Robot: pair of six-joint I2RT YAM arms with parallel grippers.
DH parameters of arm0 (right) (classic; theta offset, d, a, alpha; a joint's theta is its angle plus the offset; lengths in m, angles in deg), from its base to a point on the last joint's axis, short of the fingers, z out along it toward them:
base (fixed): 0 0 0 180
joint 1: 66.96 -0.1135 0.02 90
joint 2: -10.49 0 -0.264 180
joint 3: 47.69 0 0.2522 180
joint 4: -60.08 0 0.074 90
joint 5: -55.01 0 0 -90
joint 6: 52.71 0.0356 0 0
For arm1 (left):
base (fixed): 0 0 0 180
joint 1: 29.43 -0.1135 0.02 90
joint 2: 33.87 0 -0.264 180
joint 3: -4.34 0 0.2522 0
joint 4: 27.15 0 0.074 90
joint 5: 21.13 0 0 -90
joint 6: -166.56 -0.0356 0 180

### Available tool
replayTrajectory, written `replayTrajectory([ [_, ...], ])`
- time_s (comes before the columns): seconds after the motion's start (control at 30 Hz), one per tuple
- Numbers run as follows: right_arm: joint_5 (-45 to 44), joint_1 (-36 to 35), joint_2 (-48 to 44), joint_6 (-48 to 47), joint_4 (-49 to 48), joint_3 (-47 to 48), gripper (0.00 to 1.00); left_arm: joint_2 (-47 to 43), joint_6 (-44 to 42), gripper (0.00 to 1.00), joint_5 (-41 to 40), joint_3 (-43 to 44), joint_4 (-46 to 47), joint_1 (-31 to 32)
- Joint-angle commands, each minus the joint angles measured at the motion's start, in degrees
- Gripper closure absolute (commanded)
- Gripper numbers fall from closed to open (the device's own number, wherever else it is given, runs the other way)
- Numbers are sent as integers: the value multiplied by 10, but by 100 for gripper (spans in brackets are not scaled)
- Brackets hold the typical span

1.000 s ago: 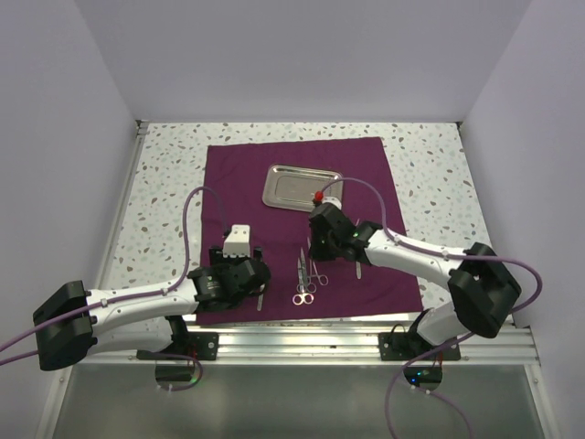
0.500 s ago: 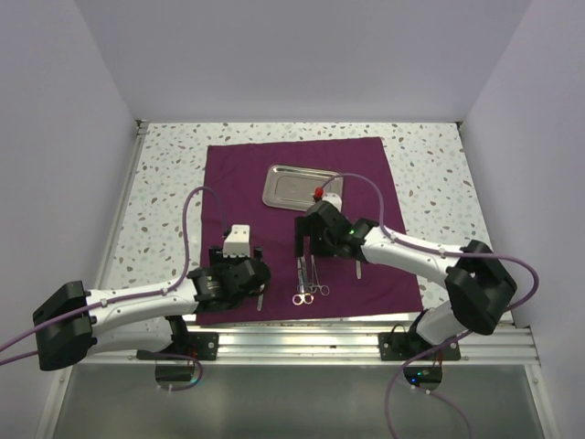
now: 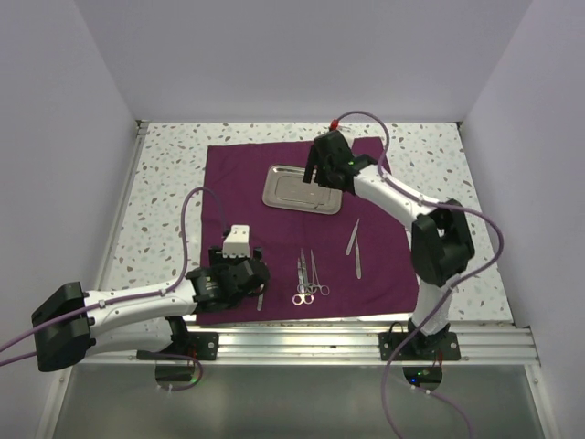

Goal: Open and lay out the surgical kit
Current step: Pick up the medical item from the container.

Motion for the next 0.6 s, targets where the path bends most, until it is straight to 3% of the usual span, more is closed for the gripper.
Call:
replayTrajectory([
  [0.0, 9, 15, 75, -18, 29, 85, 21, -10, -11, 20, -7, -5, 23, 3],
  [0.33, 24, 62, 229, -25, 64, 254, 37, -7, -19, 20, -2, -6, 33, 3],
  [0.57, 38, 69, 292, -22, 81, 308, 49, -7, -20, 20, 1, -6, 35, 4],
])
